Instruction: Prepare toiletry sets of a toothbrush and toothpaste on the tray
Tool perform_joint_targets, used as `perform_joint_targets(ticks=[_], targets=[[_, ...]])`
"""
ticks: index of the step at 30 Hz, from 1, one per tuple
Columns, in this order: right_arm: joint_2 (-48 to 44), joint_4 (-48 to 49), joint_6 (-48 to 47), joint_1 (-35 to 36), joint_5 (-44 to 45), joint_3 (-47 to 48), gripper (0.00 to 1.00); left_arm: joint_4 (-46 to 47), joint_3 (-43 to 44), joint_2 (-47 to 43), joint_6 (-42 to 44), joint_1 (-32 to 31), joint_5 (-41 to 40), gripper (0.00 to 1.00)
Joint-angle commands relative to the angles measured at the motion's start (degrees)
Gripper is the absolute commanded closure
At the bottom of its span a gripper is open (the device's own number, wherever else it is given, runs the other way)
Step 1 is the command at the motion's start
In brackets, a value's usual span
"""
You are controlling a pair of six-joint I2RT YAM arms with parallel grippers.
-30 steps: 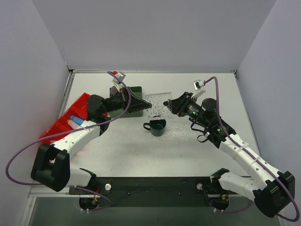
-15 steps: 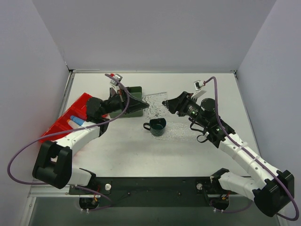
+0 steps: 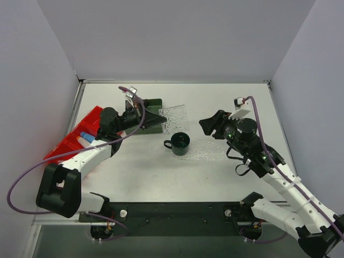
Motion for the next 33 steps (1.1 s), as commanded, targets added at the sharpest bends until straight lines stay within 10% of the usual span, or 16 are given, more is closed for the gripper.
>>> perform_joint_targets(ticks=[1, 12, 33], targets=[[1.3, -15.0, -7.2, 9.8, 15.2, 11.3, 0.49, -9.3, 2.6, -3.2, 7.8, -0.2, -2.9, 1.00], [19.4, -23.7, -8.0, 25.3, 23.0, 27.5, 0.54, -13.7, 3.2, -2.3, 10.3, -1.9, -3.9, 1.00], [30.1, -25.3, -6.1, 25.1, 26.6, 31.5, 0.63, -12.7, 3.1, -2.6, 9.2, -1.9, -3.0, 1.00]])
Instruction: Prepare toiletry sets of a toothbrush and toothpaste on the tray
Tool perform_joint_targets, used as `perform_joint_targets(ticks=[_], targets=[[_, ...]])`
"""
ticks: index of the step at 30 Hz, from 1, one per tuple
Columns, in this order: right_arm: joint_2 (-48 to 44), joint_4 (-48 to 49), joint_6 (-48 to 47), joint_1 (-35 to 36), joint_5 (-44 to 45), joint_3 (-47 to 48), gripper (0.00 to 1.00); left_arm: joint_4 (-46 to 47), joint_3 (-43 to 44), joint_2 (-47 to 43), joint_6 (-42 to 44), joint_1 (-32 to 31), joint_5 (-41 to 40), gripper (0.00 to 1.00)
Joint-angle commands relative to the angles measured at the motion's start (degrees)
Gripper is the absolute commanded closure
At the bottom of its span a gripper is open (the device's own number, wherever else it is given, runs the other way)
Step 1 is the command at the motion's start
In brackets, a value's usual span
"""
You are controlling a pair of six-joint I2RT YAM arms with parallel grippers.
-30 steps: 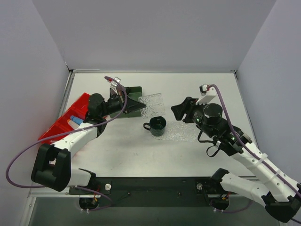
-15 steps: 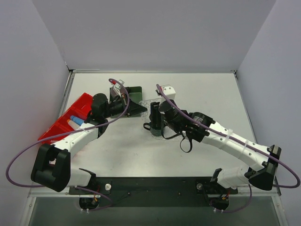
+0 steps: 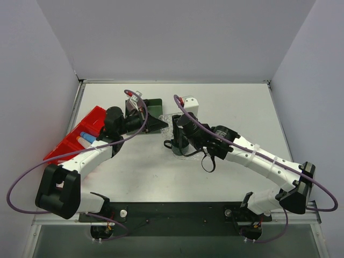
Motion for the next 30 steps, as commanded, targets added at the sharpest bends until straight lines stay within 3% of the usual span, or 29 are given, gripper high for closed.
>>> perform_joint_targets(ticks=[1, 30], targets=[[1.8, 0.6, 0.8, -0.5, 1.3, 2.3, 0.63, 3.5, 3.0, -1.8, 0.2, -0.1, 0.2, 1.00], [3.9, 6.5, 5.6, -3.0, -1.7, -3.4, 0.75, 4.7, 2.4, -1.6, -0.2, -0.7, -0.1, 1.00]])
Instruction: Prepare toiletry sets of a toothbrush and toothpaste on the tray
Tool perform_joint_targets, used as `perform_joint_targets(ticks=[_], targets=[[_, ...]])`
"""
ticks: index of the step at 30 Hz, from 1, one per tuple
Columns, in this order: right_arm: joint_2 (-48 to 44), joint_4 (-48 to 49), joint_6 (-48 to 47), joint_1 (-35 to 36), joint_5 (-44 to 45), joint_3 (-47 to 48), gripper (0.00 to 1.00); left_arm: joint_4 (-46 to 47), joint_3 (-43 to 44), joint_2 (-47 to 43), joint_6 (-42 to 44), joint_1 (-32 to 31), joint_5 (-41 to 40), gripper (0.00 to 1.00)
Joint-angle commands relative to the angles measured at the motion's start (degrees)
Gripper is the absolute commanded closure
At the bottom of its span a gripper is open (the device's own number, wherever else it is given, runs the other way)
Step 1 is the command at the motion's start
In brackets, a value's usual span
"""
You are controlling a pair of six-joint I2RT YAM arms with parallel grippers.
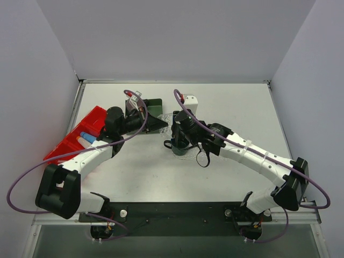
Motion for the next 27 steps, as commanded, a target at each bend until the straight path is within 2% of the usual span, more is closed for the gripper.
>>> perform_joint_targets(ticks=[1, 16, 19, 24, 27], targets=[[-0.2, 0.6, 1.7, 0.1, 0.2, -2.4, 0.74, 5.2, 2.3, -1.7, -0.4, -0.4, 1.5, 1.00], [-0.2, 0.1, 2.0, 0.7, 3.5, -2.4, 0.73, 5.7, 2.4, -1.4, -0.7, -0.4, 2.2, 1.00], [0.1, 0.1, 1.6, 0.6, 3.9, -1.7, 0.78, 5.9, 2.4, -1.2, -0.8, -0.4, 2.4, 1.00], [0.2, 0.1, 1.4, 0.6, 3.8, -1.0, 1.00, 5.5, 2.7, -1.0, -0.7, -0.7, 2.7, 1.00], [-0.1, 0.1, 1.1, 0.6, 4.4, -0.7, 1.00, 4.2, 3.1, -0.9, 0.3, -0.9, 2.9, 1.00]])
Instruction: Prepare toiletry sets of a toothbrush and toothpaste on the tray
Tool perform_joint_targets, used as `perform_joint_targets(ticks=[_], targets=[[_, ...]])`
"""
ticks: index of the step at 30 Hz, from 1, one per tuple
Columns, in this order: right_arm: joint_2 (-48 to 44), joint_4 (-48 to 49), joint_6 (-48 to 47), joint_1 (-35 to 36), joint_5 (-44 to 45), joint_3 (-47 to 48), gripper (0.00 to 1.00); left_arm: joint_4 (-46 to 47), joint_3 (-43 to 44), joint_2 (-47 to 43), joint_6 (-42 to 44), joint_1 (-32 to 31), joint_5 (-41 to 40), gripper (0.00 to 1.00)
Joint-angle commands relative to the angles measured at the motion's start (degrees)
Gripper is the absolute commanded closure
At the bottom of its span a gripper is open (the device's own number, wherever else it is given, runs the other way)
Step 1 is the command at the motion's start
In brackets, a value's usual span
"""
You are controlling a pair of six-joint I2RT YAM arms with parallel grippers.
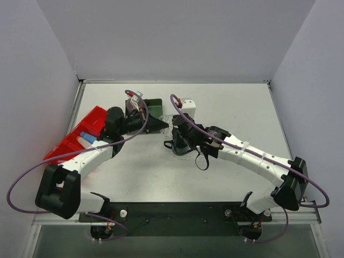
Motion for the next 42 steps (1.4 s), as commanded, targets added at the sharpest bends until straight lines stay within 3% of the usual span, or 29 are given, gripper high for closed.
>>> perform_joint_targets(ticks=[1, 4, 7, 8, 12, 18, 22, 29, 30, 33, 37, 42], targets=[[-0.3, -0.7, 0.9, -0.2, 3.5, 2.1, 1.00, 3.4, 3.4, -0.8, 0.7, -0.6, 1.4, 1.00], [-1.3, -0.4, 0.9, -0.3, 4.6, 2.0, 1.00, 0.5, 4.5, -1.1, 3.0, -0.7, 1.4, 0.98], [-2.6, 0.3, 0.4, -0.3, 6.2, 1.9, 1.00, -0.7, 5.1, -1.7, 4.8, -0.7, 1.3, 0.77], [-3.2, 0.5, 0.3, -0.2, 6.7, 1.6, 1.00, -1.0, 5.0, -1.9, 5.0, -0.7, 1.4, 0.66], [-4.2, 0.9, -0.4, -0.3, 8.0, 1.3, 1.00, -1.7, 5.6, -2.2, 6.5, -0.7, 1.7, 0.47], [-7.1, 0.6, -1.0, -1.3, 9.2, 0.2, 1.00, -5.9, 6.6, -3.1, 10.1, -0.7, 1.0, 0.28], [-9.7, -1.8, -1.3, -3.6, 8.3, -0.2, 1.00, -13.7, 9.0, -5.8, 18.8, -0.7, -2.5, 0.26], [-18.9, -13.7, -1.4, -13.6, 0.3, -2.4, 1.00, -36.3, 11.9, -13.9, 34.3, -0.6, -25.9, 0.23], [-19.7, -15.6, -1.4, -15.4, -0.9, -2.4, 1.00, -37.4, 12.0, -14.6, 35.2, -0.6, -31.2, 0.23], [-22.9, -20.3, -0.5, -18.5, -6.5, -4.9, 1.00, -38.8, 11.0, -17.1, 37.1, -0.5, -36.7, 0.22], [-24.7, -23.3, 1.2, -23.8, -13.2, -9.4, 1.00, -38.0, 10.1, -19.0, 38.6, -0.5, -39.4, 0.22], [-22.4, -25.1, 3.0, -24.0, -16.4, -13.2, 1.00, -38.5, 10.0, -18.9, 39.4, -0.5, -40.9, 0.22]])
